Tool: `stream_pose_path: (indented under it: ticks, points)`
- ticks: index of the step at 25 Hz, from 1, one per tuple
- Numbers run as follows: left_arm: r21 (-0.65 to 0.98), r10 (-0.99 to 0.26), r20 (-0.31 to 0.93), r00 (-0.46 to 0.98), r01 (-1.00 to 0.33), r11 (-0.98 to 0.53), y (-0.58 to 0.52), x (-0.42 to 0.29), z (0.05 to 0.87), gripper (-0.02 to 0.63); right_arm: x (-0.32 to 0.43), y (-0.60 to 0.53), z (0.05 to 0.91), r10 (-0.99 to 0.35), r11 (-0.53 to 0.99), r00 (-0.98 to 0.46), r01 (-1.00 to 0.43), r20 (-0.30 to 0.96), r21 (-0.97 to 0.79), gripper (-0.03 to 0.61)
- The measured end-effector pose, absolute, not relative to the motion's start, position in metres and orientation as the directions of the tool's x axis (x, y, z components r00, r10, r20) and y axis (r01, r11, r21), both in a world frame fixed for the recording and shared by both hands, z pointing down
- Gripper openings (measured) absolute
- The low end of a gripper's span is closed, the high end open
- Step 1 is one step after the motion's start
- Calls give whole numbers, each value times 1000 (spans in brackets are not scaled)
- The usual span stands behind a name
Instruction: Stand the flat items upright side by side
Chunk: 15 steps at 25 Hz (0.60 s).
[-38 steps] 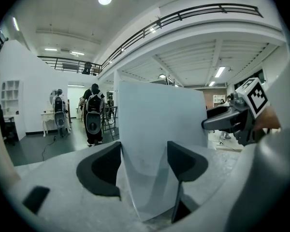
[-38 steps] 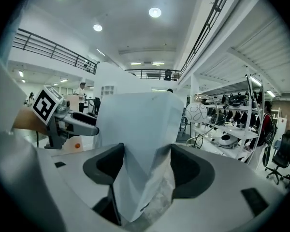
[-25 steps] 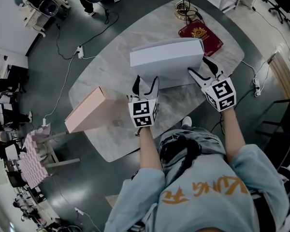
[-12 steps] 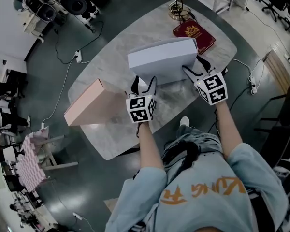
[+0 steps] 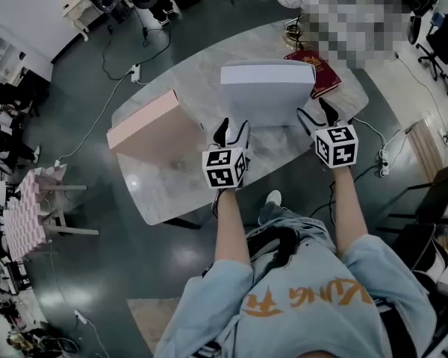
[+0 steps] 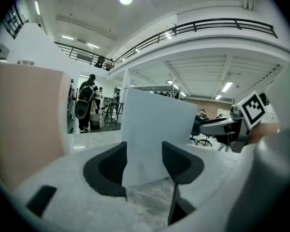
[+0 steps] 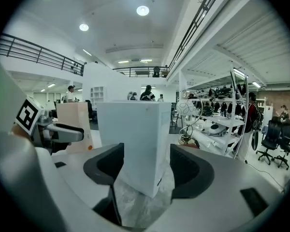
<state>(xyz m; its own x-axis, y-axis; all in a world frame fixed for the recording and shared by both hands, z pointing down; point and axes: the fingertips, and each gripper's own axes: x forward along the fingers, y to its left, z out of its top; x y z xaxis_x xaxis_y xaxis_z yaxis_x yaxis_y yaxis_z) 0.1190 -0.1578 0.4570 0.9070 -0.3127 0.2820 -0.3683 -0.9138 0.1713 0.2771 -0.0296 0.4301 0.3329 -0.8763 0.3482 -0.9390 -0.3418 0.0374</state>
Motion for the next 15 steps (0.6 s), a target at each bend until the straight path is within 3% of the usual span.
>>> stream_pose_path:
  ticks: [7,11,15]
  points:
    - [158,-371,186,910,-400,-903,-124,77,422,91,240,4,394,-918,-339,327,-941,225,-12,108]
    - [154,-407,124,905,-423,-893,-103,50,406,27,206,15,385,-940,-290,281,-957,195,-22,51]
    - [142,-457,89,885,-465,-874,-82,19,396,11,166,22,376,-967,-210,202,-977,156,-38,3]
